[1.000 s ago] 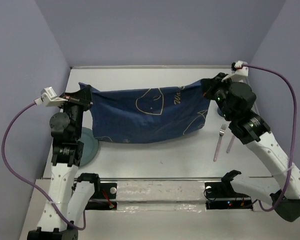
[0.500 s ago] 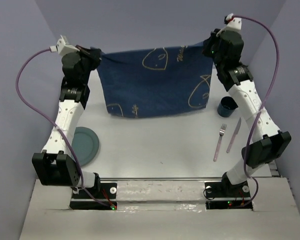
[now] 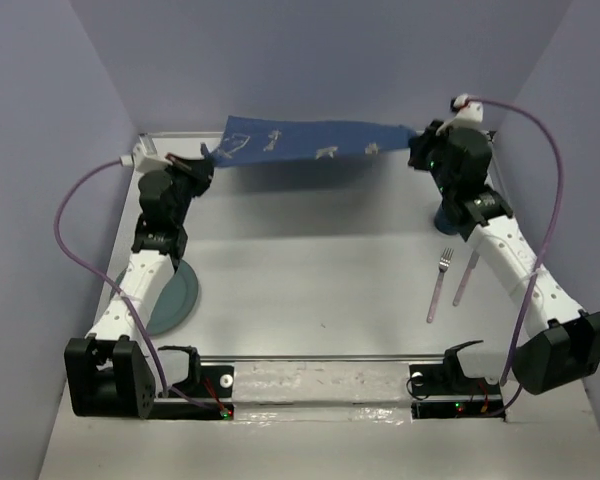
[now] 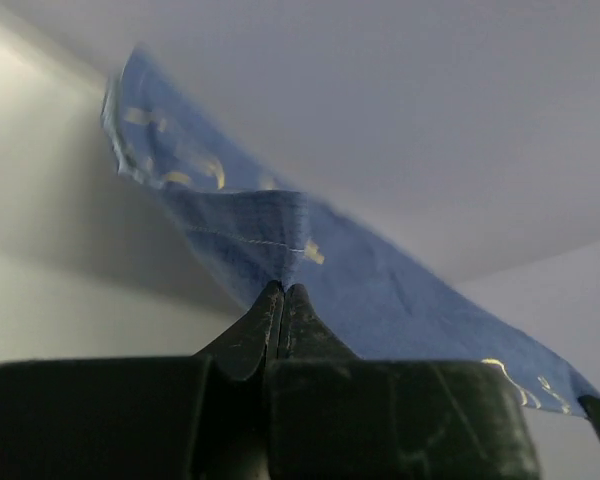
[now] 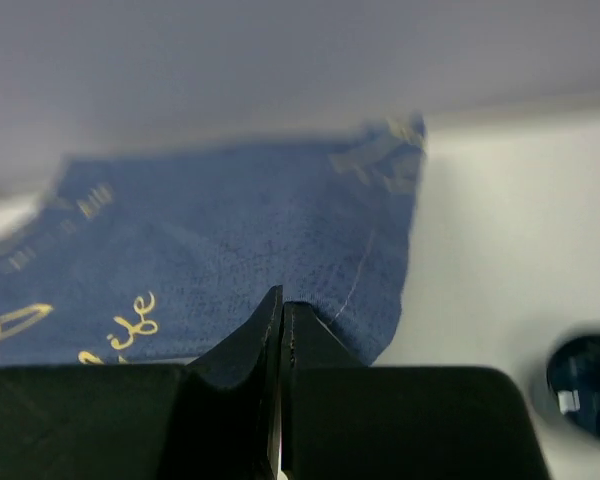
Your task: Set the dinner table for one person
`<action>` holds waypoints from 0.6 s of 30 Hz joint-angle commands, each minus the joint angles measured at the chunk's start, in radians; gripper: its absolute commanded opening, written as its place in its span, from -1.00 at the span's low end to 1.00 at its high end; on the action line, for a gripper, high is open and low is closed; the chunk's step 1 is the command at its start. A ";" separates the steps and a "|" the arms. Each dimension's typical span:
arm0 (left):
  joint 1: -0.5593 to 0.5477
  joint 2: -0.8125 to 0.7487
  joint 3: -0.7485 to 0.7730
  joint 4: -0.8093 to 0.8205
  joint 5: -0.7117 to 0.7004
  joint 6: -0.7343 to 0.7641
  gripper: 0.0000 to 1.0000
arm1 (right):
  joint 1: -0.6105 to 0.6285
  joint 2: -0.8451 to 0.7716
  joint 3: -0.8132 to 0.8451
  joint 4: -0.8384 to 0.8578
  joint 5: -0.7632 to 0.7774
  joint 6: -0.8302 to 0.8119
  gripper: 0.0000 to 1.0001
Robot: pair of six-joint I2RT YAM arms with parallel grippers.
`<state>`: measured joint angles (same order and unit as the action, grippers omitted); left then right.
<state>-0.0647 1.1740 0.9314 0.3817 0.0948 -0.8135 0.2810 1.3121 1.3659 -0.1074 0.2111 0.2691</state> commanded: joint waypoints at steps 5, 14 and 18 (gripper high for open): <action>0.023 -0.148 -0.565 0.261 -0.122 -0.042 -1.00 | -0.034 -0.007 -0.555 0.163 -0.038 0.182 -1.00; 0.022 -0.160 -0.815 0.362 -0.110 -0.024 -1.00 | -0.034 -0.040 -0.810 0.209 -0.148 0.298 -1.00; 0.022 -0.229 -0.881 0.359 -0.099 -0.003 -1.00 | -0.034 -0.108 -0.916 0.177 -0.186 0.338 -1.00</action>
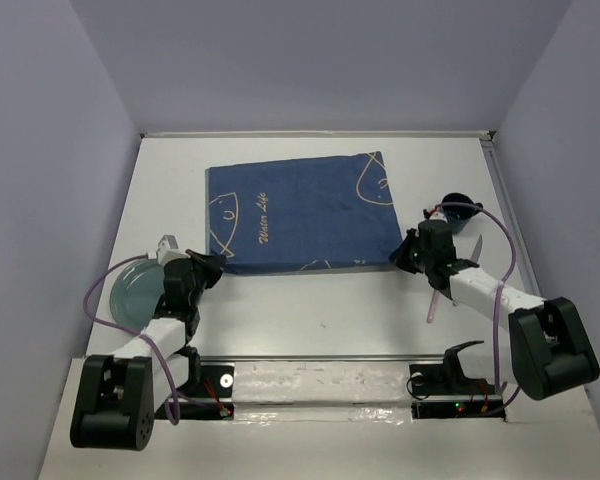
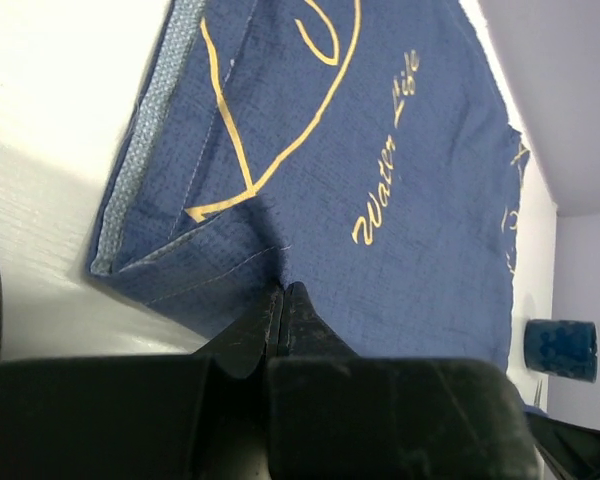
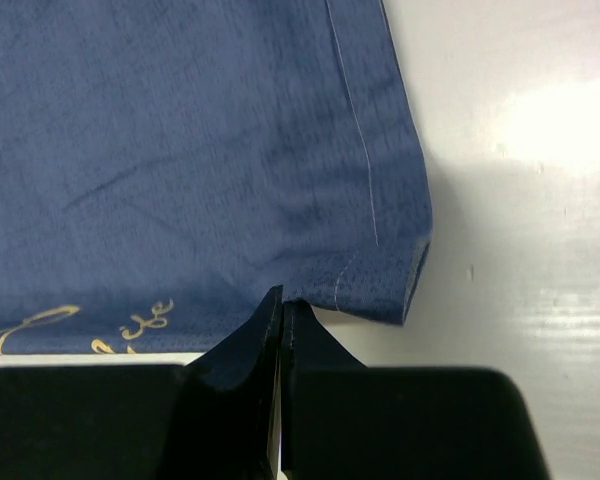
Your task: Set the dinner table for one person
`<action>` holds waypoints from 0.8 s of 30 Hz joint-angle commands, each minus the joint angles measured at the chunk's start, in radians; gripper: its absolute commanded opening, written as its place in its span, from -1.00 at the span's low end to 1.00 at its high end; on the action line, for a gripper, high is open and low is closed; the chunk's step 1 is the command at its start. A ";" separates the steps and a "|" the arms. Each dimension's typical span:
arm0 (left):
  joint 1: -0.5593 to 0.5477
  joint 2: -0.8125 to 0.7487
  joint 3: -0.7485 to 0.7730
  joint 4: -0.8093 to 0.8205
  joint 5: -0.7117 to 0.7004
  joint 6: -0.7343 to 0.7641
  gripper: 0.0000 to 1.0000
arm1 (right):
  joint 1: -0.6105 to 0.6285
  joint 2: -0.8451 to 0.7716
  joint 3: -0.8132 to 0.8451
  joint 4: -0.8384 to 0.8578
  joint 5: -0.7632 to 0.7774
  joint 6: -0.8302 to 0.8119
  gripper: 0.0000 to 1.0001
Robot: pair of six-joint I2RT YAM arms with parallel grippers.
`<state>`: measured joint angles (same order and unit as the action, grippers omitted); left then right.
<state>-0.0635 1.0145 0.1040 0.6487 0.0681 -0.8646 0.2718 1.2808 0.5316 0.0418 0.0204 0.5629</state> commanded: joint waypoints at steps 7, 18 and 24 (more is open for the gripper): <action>0.022 -0.197 -0.058 -0.019 0.025 0.023 -1.00 | -0.025 -0.308 -0.137 -0.116 -0.066 0.130 -1.00; 0.022 -0.363 -0.132 -0.101 0.062 -0.024 -0.92 | -0.025 -0.451 -0.240 -0.220 -0.057 0.175 -0.78; 0.022 -0.447 -0.176 -0.130 0.096 -0.051 -0.47 | -0.025 -0.547 -0.260 -0.247 -0.082 0.193 -0.39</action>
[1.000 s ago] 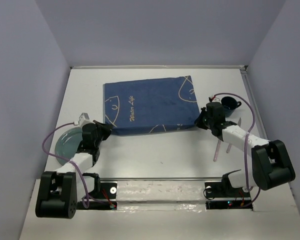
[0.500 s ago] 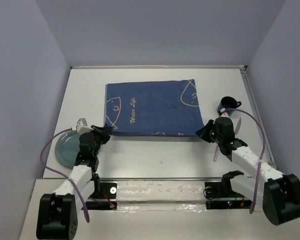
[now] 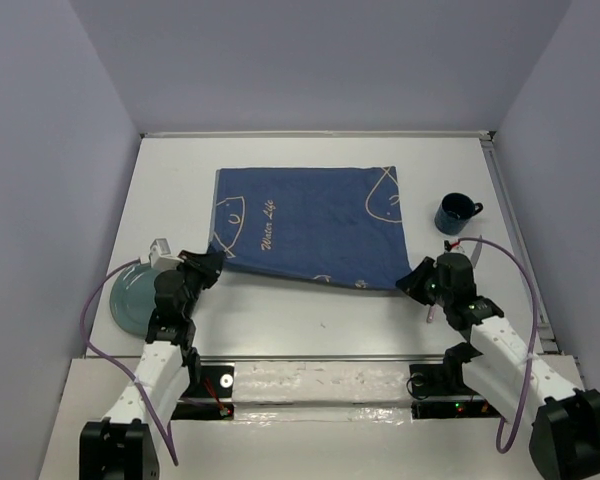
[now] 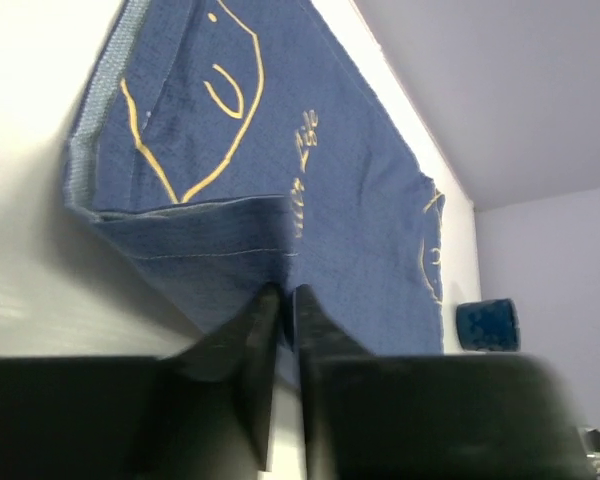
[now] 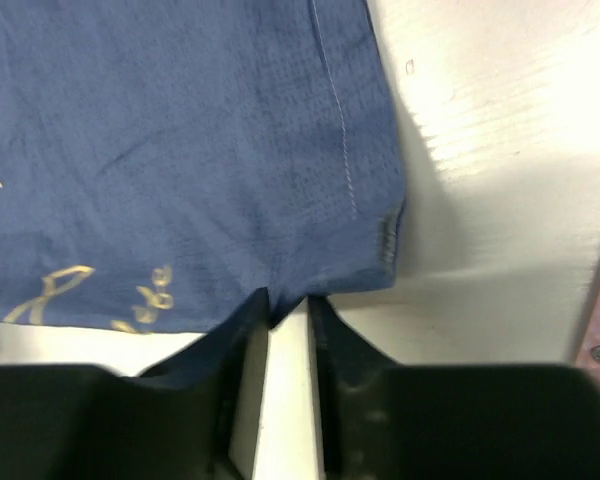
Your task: Set the dinner table for one person
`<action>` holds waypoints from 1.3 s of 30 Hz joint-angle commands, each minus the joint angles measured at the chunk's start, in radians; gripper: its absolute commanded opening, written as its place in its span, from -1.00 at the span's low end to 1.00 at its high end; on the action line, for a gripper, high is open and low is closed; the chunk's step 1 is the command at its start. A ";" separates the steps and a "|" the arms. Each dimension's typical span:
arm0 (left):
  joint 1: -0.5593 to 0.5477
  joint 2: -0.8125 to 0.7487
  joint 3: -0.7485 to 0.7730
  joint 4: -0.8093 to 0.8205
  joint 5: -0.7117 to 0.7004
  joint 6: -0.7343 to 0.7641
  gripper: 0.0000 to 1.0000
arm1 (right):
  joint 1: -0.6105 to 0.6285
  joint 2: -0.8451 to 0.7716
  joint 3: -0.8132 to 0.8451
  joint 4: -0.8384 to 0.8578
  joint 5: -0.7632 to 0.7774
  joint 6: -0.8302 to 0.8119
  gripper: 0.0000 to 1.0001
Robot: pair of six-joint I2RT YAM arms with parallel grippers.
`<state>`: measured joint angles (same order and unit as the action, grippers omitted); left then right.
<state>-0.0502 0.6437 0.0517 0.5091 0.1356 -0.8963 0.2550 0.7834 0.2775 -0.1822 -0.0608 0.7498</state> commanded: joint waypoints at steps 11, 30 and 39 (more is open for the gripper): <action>0.007 -0.326 0.005 -0.262 0.015 0.031 0.98 | -0.008 -0.105 0.189 -0.126 0.002 -0.078 0.05; -0.011 -0.205 0.652 -0.547 0.119 0.549 0.98 | 0.226 0.227 0.224 0.110 0.088 -0.081 -1.00; -0.088 -0.226 0.616 -0.589 0.044 0.599 0.98 | 0.248 0.145 0.046 0.115 0.190 0.063 -1.00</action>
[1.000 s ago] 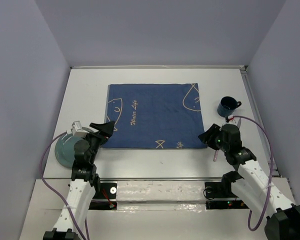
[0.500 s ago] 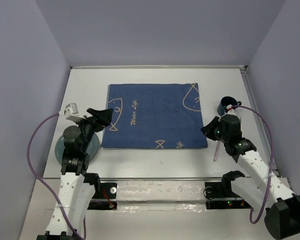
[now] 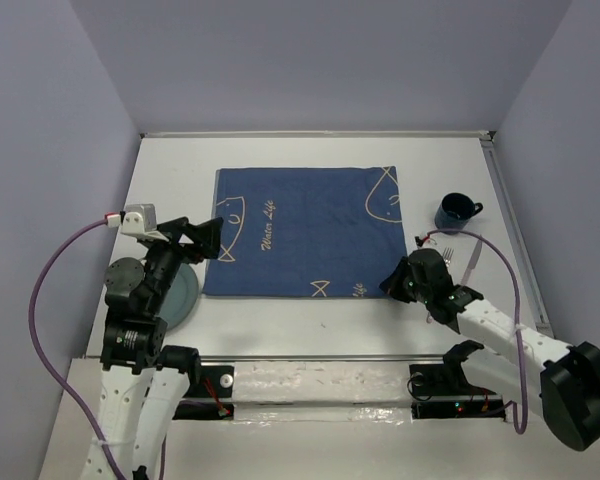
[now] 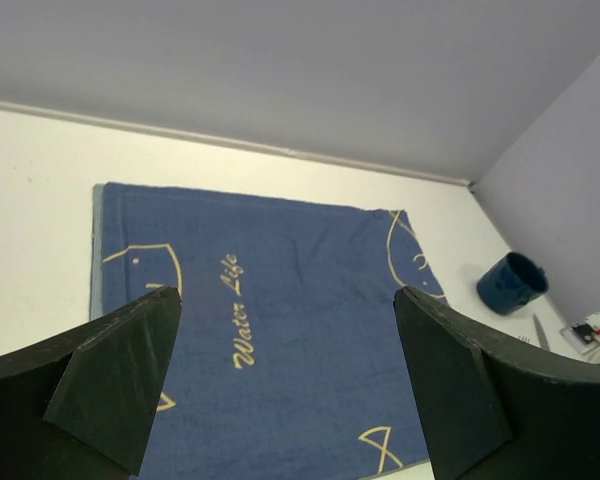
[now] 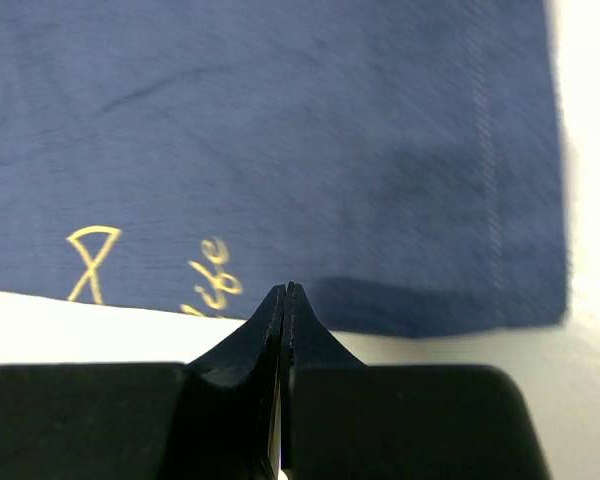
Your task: Set the dinner table for one person
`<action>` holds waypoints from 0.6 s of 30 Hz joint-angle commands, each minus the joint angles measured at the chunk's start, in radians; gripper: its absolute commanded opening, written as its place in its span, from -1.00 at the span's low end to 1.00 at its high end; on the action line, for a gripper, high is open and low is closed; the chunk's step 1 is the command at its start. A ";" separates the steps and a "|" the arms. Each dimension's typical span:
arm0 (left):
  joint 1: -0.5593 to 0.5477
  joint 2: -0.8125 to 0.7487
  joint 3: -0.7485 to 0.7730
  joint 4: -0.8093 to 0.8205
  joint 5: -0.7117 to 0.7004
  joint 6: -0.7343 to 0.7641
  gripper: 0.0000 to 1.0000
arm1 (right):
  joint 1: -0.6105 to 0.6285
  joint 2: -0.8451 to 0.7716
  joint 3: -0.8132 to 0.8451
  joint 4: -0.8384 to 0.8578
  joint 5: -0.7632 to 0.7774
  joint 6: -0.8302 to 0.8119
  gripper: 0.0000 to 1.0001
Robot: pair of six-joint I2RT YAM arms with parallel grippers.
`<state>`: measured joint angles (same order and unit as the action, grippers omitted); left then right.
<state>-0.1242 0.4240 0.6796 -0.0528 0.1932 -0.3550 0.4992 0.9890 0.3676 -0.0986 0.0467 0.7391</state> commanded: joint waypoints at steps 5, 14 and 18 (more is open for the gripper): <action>-0.037 -0.013 -0.011 -0.033 -0.009 0.062 0.98 | 0.004 -0.041 -0.079 0.013 0.133 0.135 -1.00; -0.081 -0.028 -0.011 -0.045 -0.024 0.068 0.98 | 0.004 -0.141 0.161 -0.182 0.271 -0.006 -0.57; -0.106 -0.037 -0.009 -0.051 -0.031 0.070 0.98 | -0.118 -0.031 0.376 -0.242 0.390 -0.159 -0.31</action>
<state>-0.2104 0.4049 0.6670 -0.1226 0.1677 -0.3092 0.4808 0.8848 0.5377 -0.2947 0.2741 0.7372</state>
